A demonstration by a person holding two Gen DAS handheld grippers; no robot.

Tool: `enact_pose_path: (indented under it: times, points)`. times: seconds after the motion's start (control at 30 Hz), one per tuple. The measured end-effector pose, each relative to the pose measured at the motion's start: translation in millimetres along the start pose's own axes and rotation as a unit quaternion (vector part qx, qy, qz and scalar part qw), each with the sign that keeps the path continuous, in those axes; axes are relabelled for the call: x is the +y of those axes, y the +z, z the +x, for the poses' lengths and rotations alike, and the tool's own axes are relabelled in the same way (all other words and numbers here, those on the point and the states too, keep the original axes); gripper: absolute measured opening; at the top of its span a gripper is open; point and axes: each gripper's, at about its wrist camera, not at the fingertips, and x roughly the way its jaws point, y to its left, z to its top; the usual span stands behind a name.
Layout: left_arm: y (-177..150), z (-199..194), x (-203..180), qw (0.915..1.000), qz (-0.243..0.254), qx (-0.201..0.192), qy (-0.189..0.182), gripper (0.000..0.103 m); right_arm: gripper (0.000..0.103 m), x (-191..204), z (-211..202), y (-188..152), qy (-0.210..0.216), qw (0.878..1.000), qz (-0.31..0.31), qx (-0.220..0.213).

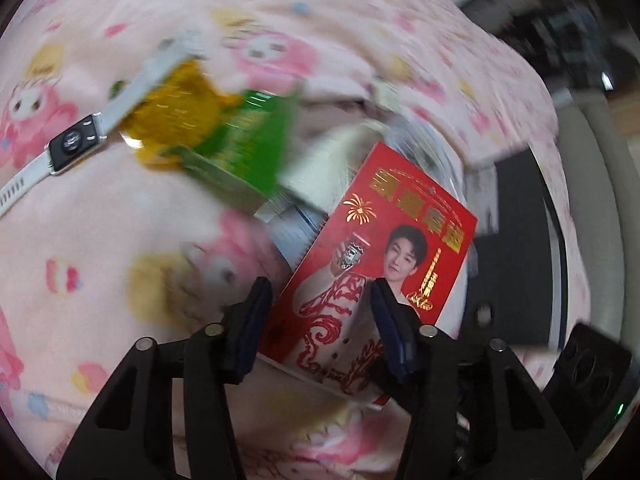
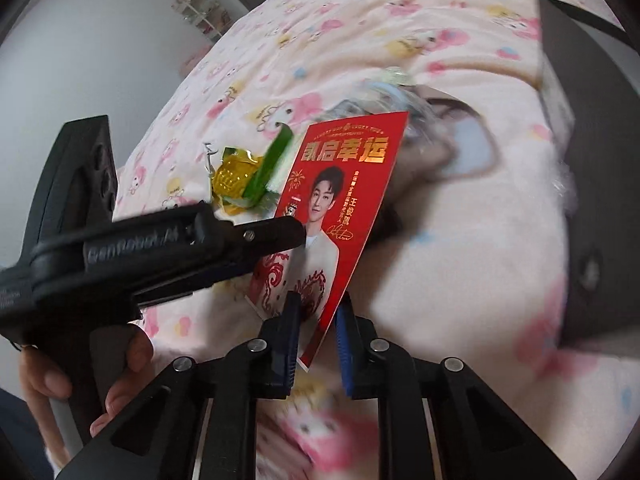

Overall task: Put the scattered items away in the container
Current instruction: 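Move the left gripper to the red photo packet and grasp it, then lift the red photo packet with the left gripper toward the black box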

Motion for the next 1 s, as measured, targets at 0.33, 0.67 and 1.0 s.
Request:
enact_pose_path:
  times: [0.33, 0.67, 1.0]
  points:
    - [-54.1, 21.8, -76.5, 0.9815, 0.159, 0.089, -0.058, 0.048, 0.015, -56.8, -58.1, -49.5, -0.032, 0.999, 0.021, 0.022]
    - [-46.3, 19.3, -70.0, 0.9941, 0.104, 0.020, -0.022, 0.048, 0.016, -76.5, -63.6, -40.5, -0.056, 0.997, 0.050, 0.002]
    - [-67.1, 7.0, -67.2, 0.9902, 0.137, 0.029, -0.001, 0.026, 0.016, -74.4, -46.8, -37.6, -0.032, 0.999, 0.034, 0.024]
